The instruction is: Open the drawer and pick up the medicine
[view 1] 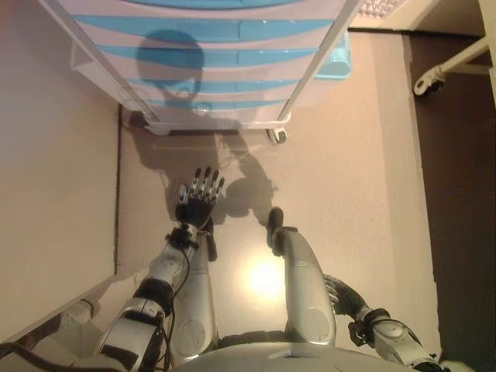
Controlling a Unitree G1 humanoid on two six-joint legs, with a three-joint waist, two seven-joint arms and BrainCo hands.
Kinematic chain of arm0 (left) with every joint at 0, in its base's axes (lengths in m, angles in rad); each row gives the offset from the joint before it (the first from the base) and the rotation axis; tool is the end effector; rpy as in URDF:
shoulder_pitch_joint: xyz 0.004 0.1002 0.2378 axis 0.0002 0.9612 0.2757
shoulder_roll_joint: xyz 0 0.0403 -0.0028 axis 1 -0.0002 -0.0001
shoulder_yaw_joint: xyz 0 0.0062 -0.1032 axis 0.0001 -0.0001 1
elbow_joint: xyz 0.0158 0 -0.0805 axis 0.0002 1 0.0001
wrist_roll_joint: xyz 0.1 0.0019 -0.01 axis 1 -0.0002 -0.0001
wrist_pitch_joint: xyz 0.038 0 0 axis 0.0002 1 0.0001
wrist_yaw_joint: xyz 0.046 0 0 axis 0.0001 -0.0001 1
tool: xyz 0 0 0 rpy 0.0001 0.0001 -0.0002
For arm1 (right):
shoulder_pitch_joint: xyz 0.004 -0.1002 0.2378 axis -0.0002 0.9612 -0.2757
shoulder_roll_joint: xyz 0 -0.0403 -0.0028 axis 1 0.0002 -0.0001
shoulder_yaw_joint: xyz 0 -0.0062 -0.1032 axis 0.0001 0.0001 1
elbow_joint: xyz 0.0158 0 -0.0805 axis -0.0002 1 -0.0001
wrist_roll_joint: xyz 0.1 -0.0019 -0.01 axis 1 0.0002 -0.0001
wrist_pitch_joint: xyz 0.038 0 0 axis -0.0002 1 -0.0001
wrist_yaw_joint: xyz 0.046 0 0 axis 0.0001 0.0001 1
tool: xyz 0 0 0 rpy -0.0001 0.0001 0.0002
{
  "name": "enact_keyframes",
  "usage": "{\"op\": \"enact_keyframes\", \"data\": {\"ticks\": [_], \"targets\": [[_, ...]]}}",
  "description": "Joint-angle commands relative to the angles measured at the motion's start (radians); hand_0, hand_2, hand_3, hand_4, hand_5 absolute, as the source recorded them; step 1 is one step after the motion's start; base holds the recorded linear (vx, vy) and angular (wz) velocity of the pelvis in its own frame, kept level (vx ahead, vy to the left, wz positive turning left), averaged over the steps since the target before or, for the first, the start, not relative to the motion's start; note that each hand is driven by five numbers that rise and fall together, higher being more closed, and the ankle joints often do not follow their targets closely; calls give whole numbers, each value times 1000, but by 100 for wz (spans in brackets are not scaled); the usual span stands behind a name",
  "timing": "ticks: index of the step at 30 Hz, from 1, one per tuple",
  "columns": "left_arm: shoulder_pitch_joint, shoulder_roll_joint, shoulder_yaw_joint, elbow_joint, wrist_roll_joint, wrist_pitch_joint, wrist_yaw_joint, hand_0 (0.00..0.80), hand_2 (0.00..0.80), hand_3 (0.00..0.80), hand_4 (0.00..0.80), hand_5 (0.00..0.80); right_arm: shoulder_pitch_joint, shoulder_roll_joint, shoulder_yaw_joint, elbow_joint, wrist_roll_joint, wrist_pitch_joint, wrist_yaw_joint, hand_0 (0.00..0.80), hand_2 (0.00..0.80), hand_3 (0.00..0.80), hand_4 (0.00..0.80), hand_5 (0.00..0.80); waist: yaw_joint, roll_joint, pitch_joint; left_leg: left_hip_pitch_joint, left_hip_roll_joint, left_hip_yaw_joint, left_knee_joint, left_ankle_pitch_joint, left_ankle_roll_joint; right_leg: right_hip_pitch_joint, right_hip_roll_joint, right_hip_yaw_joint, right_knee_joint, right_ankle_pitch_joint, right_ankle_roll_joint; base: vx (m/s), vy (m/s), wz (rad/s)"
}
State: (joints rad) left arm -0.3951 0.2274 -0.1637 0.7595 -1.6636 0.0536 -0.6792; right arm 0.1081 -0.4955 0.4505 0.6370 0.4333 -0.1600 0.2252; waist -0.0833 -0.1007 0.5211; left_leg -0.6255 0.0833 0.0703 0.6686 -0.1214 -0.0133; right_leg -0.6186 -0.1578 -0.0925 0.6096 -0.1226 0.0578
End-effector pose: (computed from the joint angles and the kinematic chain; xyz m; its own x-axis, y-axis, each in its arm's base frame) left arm 0.2606 0.1730 -0.0018 0.9375 -0.2308 0.2605 0.2937 0.1231 -0.9479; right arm 0.1165 -0.2325 -0.0668 0.7051 0.2544 -0.6618 -0.3210 0.9468 0.0220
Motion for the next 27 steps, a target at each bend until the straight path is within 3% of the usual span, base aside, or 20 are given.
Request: {"op": "enact_keyframes", "data": {"ticks": [1,11,21,27], "targets": [[-10,-35,-40,-88,-82,-27,-12,0,0,0,0,0,-113,45,25,-157,95,-40,17,0,0,0,0,0,1,10,-77,-7,-28,37,-72,-18,51,-41,29,-6,136,-41,-15,45,8,-3],[-235,64,-3,-99,-185,-56,20,0,0,0,0,0,-124,29,71,-154,168,-35,35,0,0,0,0,0,-33,-17,-61,-41,7,47,-30,-22,53,-68,43,17,142,-8,-4,32,-28,-5],[-493,171,-18,-122,-239,-198,121,0,0,0,0,0,-140,13,88,-132,206,-62,56,0,0,0,0,0,-66,-31,-40,-66,8,64,-22,-47,59,-92,65,35,103,11,2,-21,0,-1],[-636,217,-34,-87,-276,-265,183,0,0,0,0,0,-135,12,108,-83,200,-126,77,0,0,0,0,0,-89,-30,-34,-51,10,89,-32,-64,63,-89,68,42,77,18,5,-6,32,-2]]}}
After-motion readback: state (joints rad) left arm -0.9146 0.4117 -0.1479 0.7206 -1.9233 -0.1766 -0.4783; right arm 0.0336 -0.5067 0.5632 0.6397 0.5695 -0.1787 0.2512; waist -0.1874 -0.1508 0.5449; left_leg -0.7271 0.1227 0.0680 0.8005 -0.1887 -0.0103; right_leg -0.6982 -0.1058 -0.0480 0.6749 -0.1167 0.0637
